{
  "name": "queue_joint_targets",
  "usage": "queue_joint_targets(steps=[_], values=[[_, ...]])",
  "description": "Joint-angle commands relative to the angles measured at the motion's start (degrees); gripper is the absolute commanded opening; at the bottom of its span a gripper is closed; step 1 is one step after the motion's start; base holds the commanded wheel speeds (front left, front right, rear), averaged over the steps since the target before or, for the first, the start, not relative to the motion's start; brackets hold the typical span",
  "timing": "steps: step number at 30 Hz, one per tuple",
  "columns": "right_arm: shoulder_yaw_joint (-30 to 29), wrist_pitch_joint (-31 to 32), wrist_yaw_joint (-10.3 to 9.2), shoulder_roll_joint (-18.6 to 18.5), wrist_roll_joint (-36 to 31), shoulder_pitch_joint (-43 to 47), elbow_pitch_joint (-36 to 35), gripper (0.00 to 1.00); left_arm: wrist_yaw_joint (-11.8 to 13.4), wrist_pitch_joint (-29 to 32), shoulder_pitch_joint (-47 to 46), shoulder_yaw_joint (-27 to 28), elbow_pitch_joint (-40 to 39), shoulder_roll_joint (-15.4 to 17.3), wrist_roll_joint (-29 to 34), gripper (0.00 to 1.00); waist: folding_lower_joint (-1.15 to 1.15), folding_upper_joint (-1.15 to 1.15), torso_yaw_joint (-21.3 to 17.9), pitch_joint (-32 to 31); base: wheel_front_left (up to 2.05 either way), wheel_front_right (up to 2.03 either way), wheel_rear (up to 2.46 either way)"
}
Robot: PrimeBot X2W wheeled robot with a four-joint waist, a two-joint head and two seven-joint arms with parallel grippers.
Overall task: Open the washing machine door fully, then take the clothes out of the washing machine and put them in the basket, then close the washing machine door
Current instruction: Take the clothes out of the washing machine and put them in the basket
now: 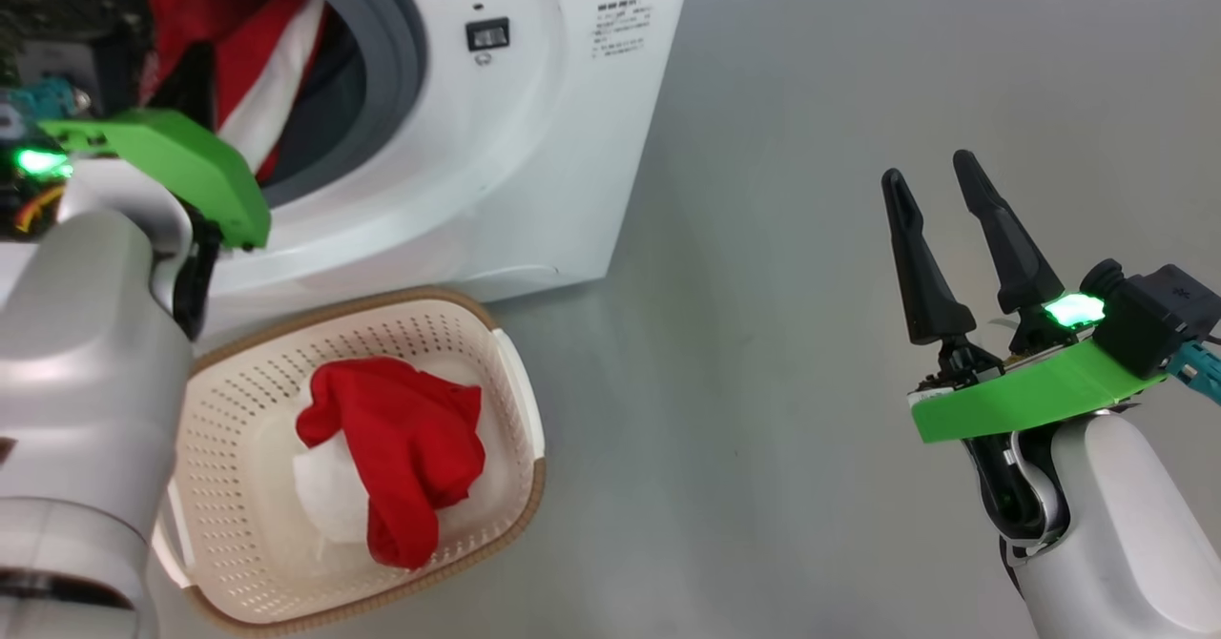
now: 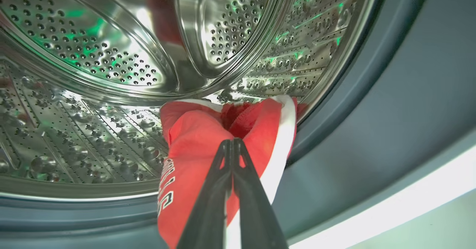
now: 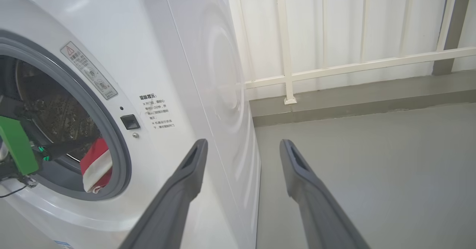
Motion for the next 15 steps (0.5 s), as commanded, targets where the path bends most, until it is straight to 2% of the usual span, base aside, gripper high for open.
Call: queue_joint_targets(steps=[1,15], values=[[1.2,-0.3,0.09,-0.6,-0.2,2.0,-1.0,1.0,-0.2,-1.1,0.6,0.1,-1.9,1.8,-0.9,0.0,0.0,0.0,1.1,-1.9,0.0,0.0,0.0],[1.9,-0.3,0.09,-1.6,0.2,4.7,0.3,1.0,-0.2,-3.6,7.2,-2.1,-8.1,2.0,-2.8,0.0,0.0,0.0,4.1,-7.6,0.0,0.0,0.0]])
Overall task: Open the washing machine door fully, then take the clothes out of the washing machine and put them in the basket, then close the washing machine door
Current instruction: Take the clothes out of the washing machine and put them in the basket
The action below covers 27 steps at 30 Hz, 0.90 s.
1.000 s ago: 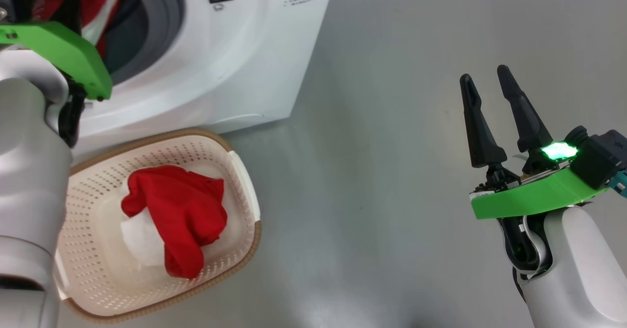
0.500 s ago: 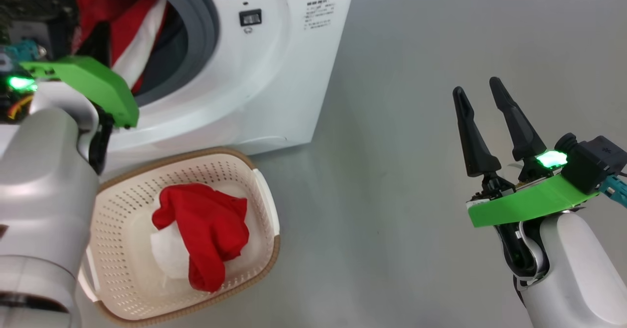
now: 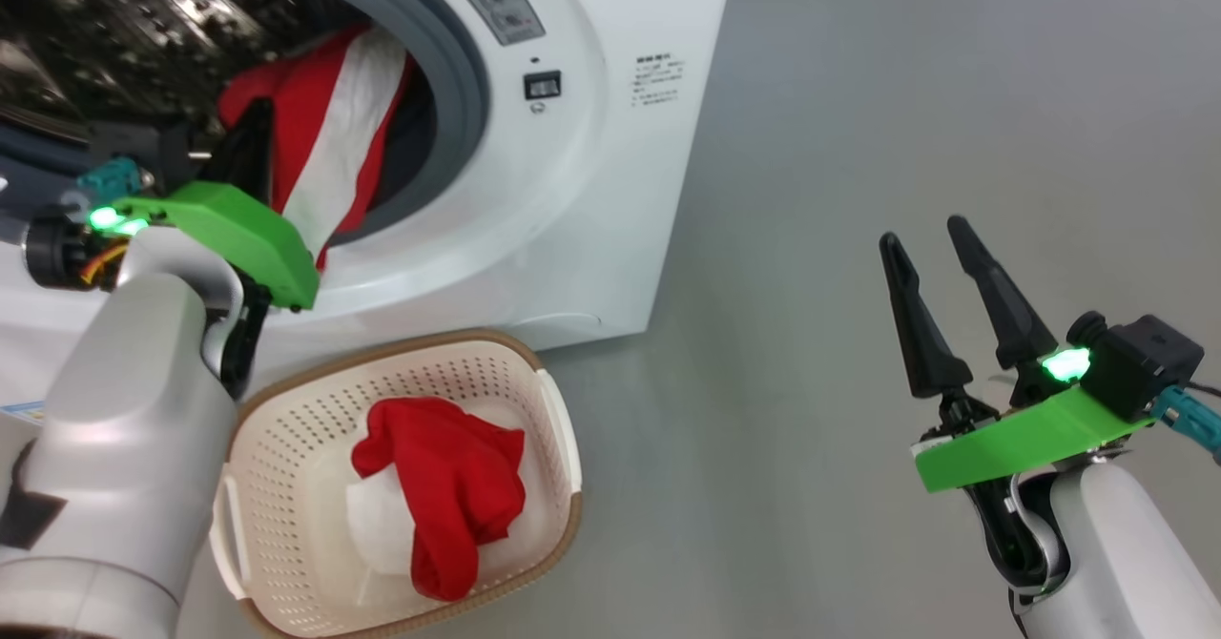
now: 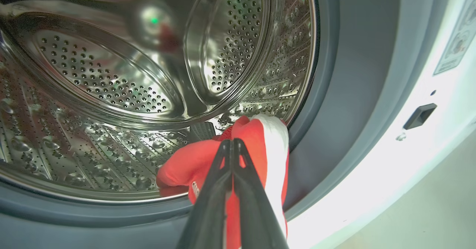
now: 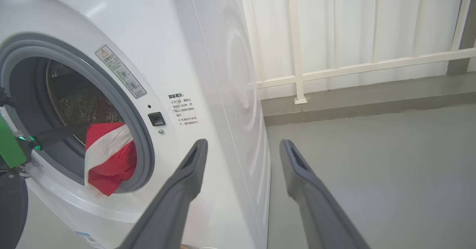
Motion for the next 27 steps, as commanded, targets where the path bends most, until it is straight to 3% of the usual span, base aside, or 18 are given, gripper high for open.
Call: queue_joint_targets(steps=[1,13,27], values=[[1.6,-0.3,0.09,-0.6,0.1,1.0,-1.2,1.0,-0.2,-0.7,0.1,0.9,-1.9,2.3,-0.4,0.0,0.0,0.0,1.2,-1.5,0.0,0.0,0.0],[2.0,-0.3,0.09,-1.1,0.4,2.7,-0.6,1.0,2.8,-1.2,11.5,2.1,-16.7,4.0,-1.6,0.0,0.0,0.0,3.4,-4.6,0.0,0.0,0.0],[1.3,-0.3,0.09,-1.0,0.6,2.8,-1.3,1.0,11.2,2.4,30.6,4.2,-42.9,8.7,-4.1,0.0,0.0,0.0,3.4,-3.1,0.0,0.0,0.0]])
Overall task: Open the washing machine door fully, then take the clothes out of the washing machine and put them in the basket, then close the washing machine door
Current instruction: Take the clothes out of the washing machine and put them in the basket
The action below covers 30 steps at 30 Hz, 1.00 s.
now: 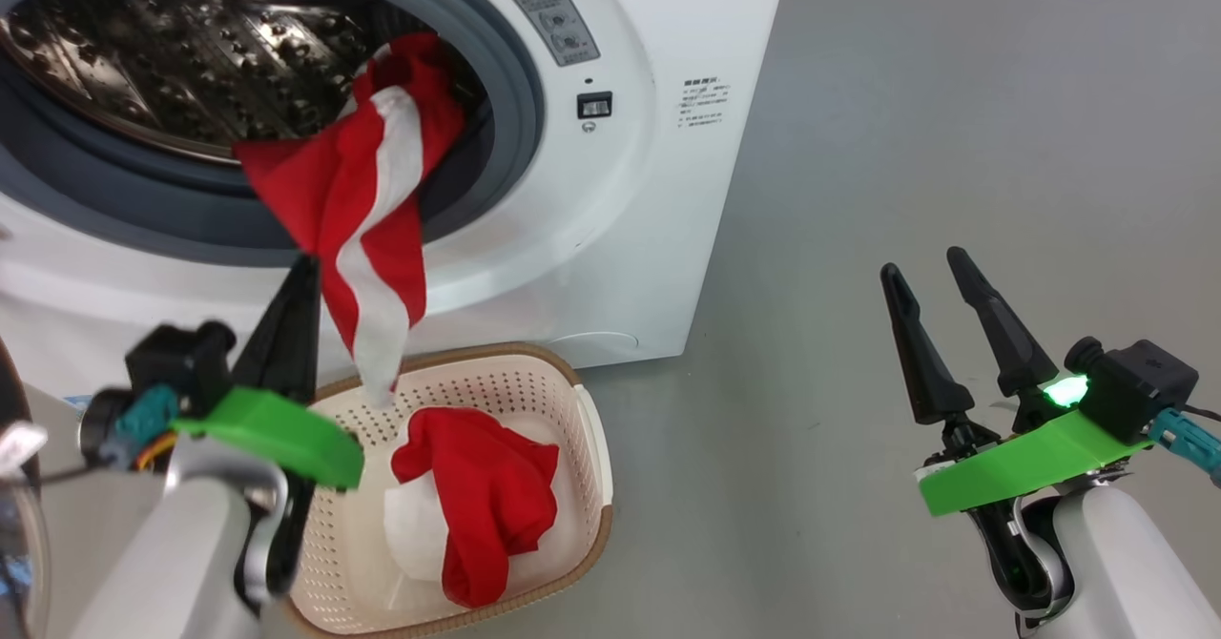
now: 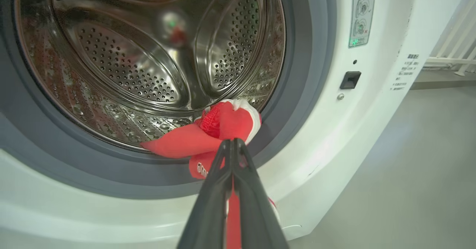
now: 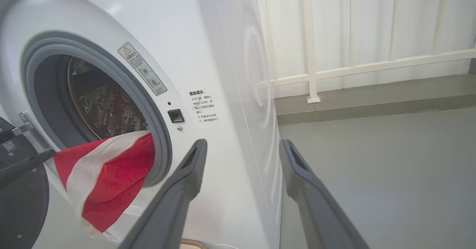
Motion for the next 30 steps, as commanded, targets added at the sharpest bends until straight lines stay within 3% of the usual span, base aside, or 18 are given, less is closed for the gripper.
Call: queue_joint_targets(steps=[1,8,14,20,30], values=[[0.8,-0.3,0.09,-0.3,0.2,0.0,-1.6,1.0,1.2,0.1,0.9,2.4,-3.4,2.7,-0.5,0.0,0.0,0.0,-0.2,0.1,0.0,0.0,0.0],[0.2,-0.3,0.09,-0.6,0.1,0.3,-1.8,1.0,4.3,1.7,7.0,2.8,-13.1,4.5,-0.7,0.0,0.0,0.0,-0.3,0.4,0.0,0.0,0.0],[0.6,-0.3,0.09,-0.3,0.0,-0.3,-2.0,1.0,4.8,2.5,8.4,2.5,-14.0,4.4,-1.4,0.0,0.0,0.0,-0.6,1.4,0.0,0.0,0.0],[0.8,-0.3,0.09,-0.2,0.2,-1.1,-2.0,1.0,3.3,1.7,7.0,2.0,-8.3,3.3,-2.3,0.0,0.0,0.0,-1.7,2.9,0.0,0.0,0.0],[0.3,-0.3,0.09,0.0,0.2,-1.7,-2.2,1.0,-1.6,-1.3,0.5,1.0,7.6,0.8,-2.8,0.0,0.0,0.0,-2.7,4.6,0.0,0.0,0.0]])
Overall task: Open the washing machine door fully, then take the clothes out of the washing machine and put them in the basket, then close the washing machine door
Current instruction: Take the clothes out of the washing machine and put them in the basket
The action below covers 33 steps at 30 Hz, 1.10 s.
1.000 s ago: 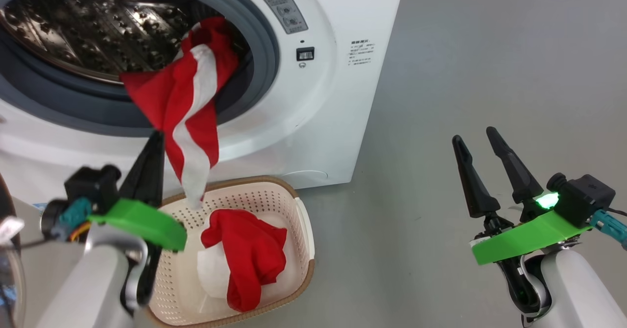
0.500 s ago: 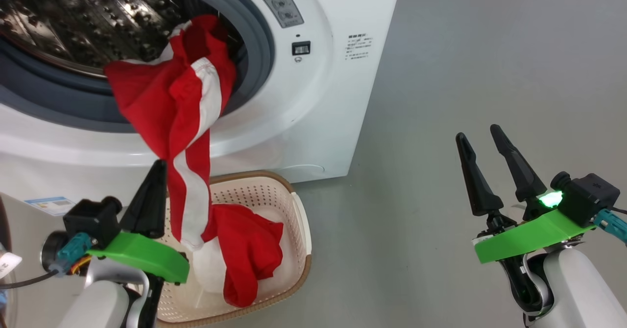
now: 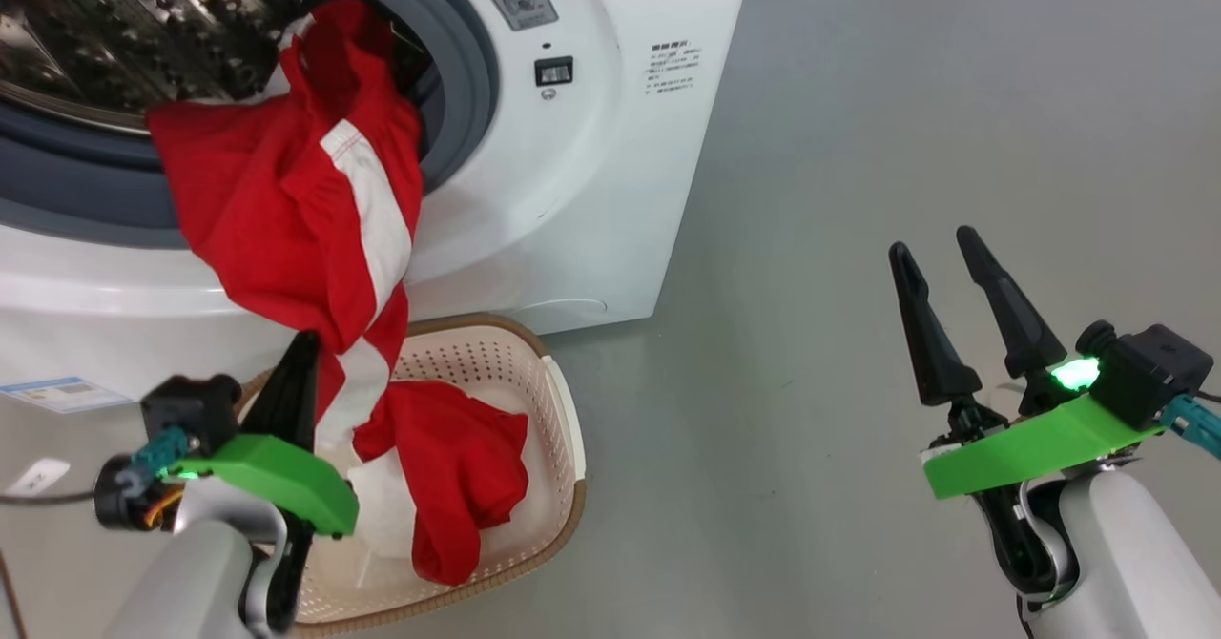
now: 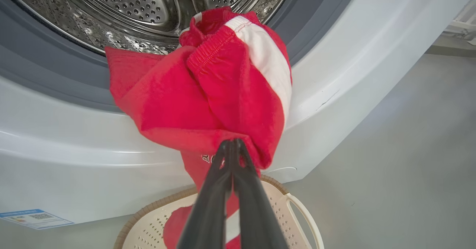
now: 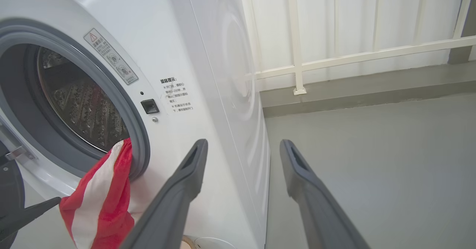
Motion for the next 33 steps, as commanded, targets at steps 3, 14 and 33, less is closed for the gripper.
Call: queue_joint_targets(steps=[3,14,33], values=[[0.9,-0.3,0.09,-0.1,0.1,-0.9,-1.7,1.0,-2.1,-1.4,-4.6,1.8,4.6,0.3,-0.4,0.0,0.0,0.0,0.1,0.7,0.0,0.0,0.0],[1.0,-0.3,0.09,0.1,0.0,-1.9,-2.0,1.0,-5.7,-3.0,-12.3,2.0,17.4,-2.8,0.0,0.0,0.0,0.0,0.7,3.4,0.0,0.0,0.0],[2.2,-0.3,0.09,-0.3,0.0,-3.5,-1.5,1.0,-9.0,-3.2,-19.3,3.7,29.9,-6.1,0.3,0.0,0.0,0.0,1.5,5.2,0.0,0.0,0.0]])
